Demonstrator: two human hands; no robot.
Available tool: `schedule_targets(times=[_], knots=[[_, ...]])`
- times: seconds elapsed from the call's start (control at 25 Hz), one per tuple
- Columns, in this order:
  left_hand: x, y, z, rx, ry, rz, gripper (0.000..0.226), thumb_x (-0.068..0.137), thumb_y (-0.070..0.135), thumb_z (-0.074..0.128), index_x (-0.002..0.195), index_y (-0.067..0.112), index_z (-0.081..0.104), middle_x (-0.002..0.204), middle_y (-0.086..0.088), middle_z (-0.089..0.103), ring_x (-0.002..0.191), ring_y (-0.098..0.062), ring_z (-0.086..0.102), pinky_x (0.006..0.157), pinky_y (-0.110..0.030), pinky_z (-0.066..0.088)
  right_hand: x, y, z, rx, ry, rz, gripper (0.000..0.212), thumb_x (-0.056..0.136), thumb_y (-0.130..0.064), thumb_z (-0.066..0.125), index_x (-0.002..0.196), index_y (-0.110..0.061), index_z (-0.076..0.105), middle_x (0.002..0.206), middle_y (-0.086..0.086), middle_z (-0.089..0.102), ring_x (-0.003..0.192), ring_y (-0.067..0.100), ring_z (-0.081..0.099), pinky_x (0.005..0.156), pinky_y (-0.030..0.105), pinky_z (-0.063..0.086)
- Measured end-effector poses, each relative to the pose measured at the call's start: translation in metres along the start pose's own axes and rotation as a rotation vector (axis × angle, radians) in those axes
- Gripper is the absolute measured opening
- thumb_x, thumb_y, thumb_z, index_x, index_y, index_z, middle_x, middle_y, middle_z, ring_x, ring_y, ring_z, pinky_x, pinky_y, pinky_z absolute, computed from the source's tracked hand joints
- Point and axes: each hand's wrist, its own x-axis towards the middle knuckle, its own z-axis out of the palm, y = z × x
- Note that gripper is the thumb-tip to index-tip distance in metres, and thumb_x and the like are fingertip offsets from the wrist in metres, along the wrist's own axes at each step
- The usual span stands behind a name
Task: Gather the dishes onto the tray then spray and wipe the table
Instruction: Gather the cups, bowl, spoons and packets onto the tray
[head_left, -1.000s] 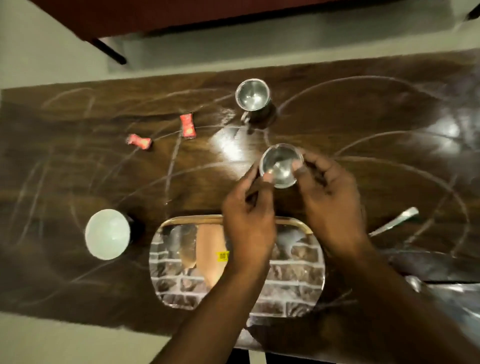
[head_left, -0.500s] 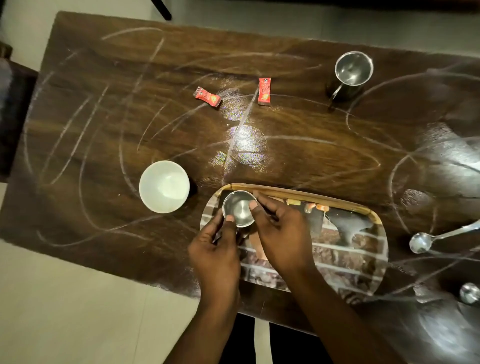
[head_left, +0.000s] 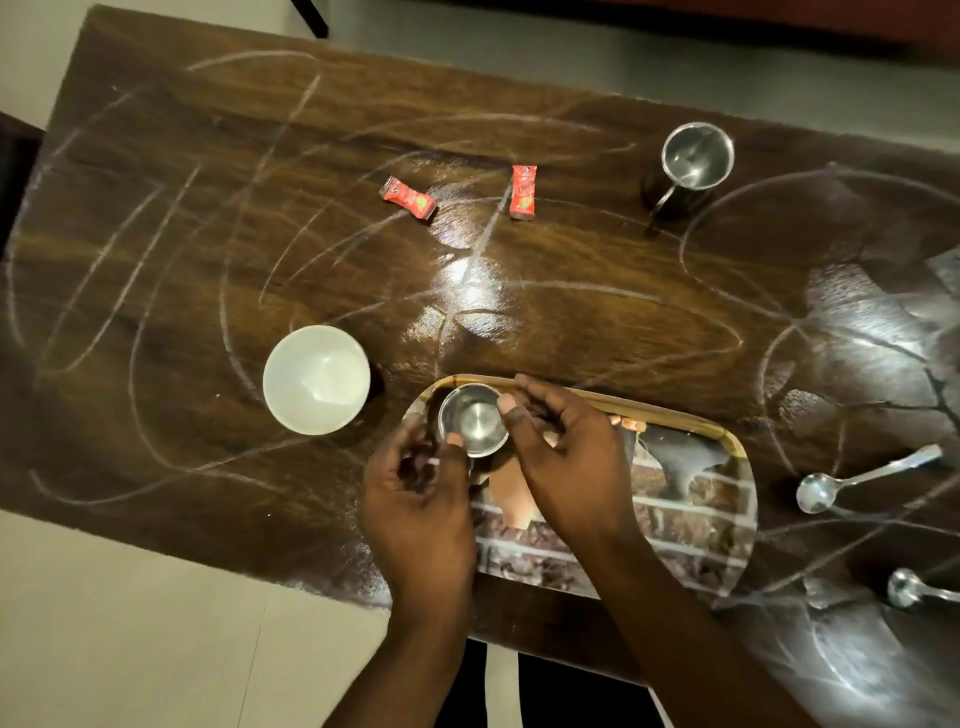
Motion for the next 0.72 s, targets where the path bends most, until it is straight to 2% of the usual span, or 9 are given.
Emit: schedule_targets(times=[0.08, 0.16, 0.24, 0.32, 0.36, 0.44, 0.48, 0.6, 0.72], knots=[[0.002, 0.021, 0.003, 0.083, 0.019, 0.181, 0.028, 0.094, 0.012, 0.079, 0.117, 0.027, 0.071, 0.124, -0.003, 0.069, 0.102, -0.007, 0.071, 0.088, -0.018, 0.059, 0.011, -0.01, -0.021, 0.038, 0.083, -0.01, 0.034, 0.099, -0.043, 0.073, 0.129, -0.028, 0.076, 0.106, -0.023, 0.078, 0.1, -0.008, 0.072, 0.086, 0.014, 0.056], [0.016, 0.044, 0.022, 0.093, -0.089, 0.319, 0.027, 0.096, 0.011, 0.077, 0.117, 0.026, 0.069, 0.122, -0.007, 0.068, 0.098, -0.006, 0.067, 0.083, -0.011, 0.053, 0.033, -0.022, -0.051, 0.105, 0.179, -0.032, 0.03, 0.099, -0.041, 0.073, 0.126, -0.026, 0.077, 0.105, -0.019, 0.078, 0.098, -0.006, 0.072, 0.084, 0.016, 0.057], [0.033, 0.068, 0.06, 0.077, -0.243, 0.352, 0.027, 0.095, 0.018, 0.074, 0.121, 0.024, 0.071, 0.122, -0.009, 0.072, 0.101, -0.011, 0.071, 0.089, -0.021, 0.059, 0.064, -0.034, -0.084, 0.17, 0.269, -0.061, 0.03, 0.103, -0.035, 0.07, 0.131, -0.022, 0.073, 0.116, -0.012, 0.078, 0.099, -0.009, 0.071, 0.09, 0.018, 0.057], [0.048, 0.088, 0.11, 0.027, -0.368, 0.326, 0.029, 0.095, 0.022, 0.071, 0.125, 0.021, 0.074, 0.121, -0.003, 0.076, 0.105, -0.016, 0.073, 0.098, -0.046, 0.063, 0.101, -0.045, -0.113, 0.214, 0.303, -0.061, 0.036, 0.107, -0.03, 0.064, 0.142, -0.02, 0.065, 0.131, -0.006, 0.072, 0.107, -0.01, 0.067, 0.098, 0.017, 0.055], [0.054, 0.096, 0.137, 0.011, -0.409, 0.321, 0.029, 0.098, 0.019, 0.07, 0.127, 0.017, 0.074, 0.119, -0.001, 0.076, 0.105, -0.015, 0.072, 0.101, -0.053, 0.061, 0.119, -0.048, -0.124, 0.238, 0.306, -0.04, 0.039, 0.108, -0.031, 0.062, 0.146, -0.022, 0.061, 0.138, -0.005, 0.068, 0.116, -0.004, 0.066, 0.106, 0.026, 0.055], [0.06, 0.117, 0.185, -0.005, -0.525, 0.259, 0.031, 0.104, 0.012, 0.066, 0.135, 0.012, 0.071, 0.121, -0.001, 0.074, 0.111, -0.014, 0.07, 0.111, -0.05, 0.057, 0.153, -0.053, -0.136, 0.295, 0.293, 0.013, 0.045, 0.107, -0.034, 0.062, 0.151, -0.027, 0.055, 0.145, -0.003, 0.062, 0.131, 0.014, 0.063, 0.114, 0.045, 0.053], [0.06, 0.127, 0.207, -0.01, -0.595, 0.201, 0.036, 0.106, 0.012, 0.065, 0.141, 0.011, 0.068, 0.128, -0.002, 0.074, 0.117, -0.015, 0.069, 0.114, -0.045, 0.056, 0.169, -0.053, -0.14, 0.32, 0.277, 0.028, 0.049, 0.106, -0.035, 0.063, 0.153, -0.028, 0.053, 0.148, -0.002, 0.06, 0.135, 0.018, 0.061, 0.116, 0.049, 0.052], [0.059, 0.138, 0.254, 0.006, -0.74, 0.04, 0.05, 0.108, 0.015, 0.062, 0.157, 0.019, 0.055, 0.153, -0.008, 0.064, 0.132, -0.02, 0.066, 0.115, -0.038, 0.054, 0.199, -0.048, -0.143, 0.35, 0.218, 0.058, 0.051, 0.103, -0.037, 0.062, 0.153, -0.026, 0.056, 0.15, 0.001, 0.063, 0.136, 0.019, 0.062, 0.117, 0.049, 0.05], [0.064, 0.126, 0.273, -0.021, -0.663, 0.007, 0.052, 0.107, 0.006, 0.059, 0.158, 0.015, 0.053, 0.149, -0.009, 0.067, 0.128, -0.019, 0.068, 0.114, -0.042, 0.055, 0.21, -0.039, -0.141, 0.327, 0.163, 0.07, 0.036, 0.107, -0.029, 0.055, 0.141, -0.026, 0.068, 0.133, -0.002, 0.075, 0.124, 0.017, 0.071, 0.108, 0.041, 0.058]])
